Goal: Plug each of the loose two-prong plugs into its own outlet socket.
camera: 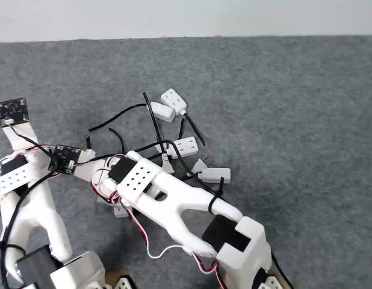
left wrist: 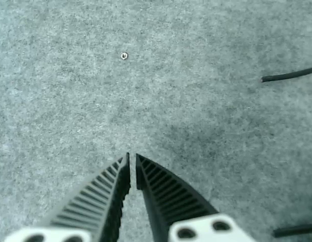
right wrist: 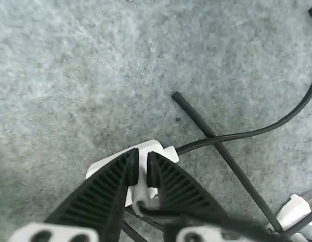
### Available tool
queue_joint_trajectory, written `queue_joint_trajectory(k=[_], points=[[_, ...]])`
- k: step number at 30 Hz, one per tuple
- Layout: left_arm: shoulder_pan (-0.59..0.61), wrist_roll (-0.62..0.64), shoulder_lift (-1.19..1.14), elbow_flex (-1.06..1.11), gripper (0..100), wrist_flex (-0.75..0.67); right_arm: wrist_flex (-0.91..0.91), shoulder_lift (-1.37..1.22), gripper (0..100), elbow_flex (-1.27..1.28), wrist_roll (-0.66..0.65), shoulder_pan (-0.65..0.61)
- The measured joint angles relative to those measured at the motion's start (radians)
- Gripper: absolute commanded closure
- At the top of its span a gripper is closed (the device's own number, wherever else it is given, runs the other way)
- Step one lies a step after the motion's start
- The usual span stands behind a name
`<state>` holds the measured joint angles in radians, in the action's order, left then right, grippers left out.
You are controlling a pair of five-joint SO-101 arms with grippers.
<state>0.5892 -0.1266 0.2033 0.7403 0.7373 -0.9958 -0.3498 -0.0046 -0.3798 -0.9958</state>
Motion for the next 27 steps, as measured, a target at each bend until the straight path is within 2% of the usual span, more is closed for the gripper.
queue_joint_trajectory(k=[9,11,13,15,17,22,27], points=[[0.0,0.0,0.0,0.0,99,0.0,0.006,-0.048,98.0,0.009,-0.031,0.02],[0.0,0.0,0.0,0.0,99,0.0,0.006,-0.051,93.8,0.009,-0.032,0.021],[0.0,0.0,0.0,0.0,99,0.0,0.006,-0.051,85.3,0.008,0.0,0.017],[0.0,0.0,0.0,0.0,99,0.0,0.002,-0.052,77.7,-0.002,0.081,0.009],[0.0,0.0,0.0,0.0,99,0.0,-0.002,-0.054,74.5,-0.009,0.199,0.003],[0.0,0.0,0.0,0.0,99,0.0,-0.018,-0.054,74.6,-0.012,0.502,0.002],[0.0,0.0,0.0,0.0,99,0.0,-0.074,-0.054,74.6,-0.012,0.664,0.003]])
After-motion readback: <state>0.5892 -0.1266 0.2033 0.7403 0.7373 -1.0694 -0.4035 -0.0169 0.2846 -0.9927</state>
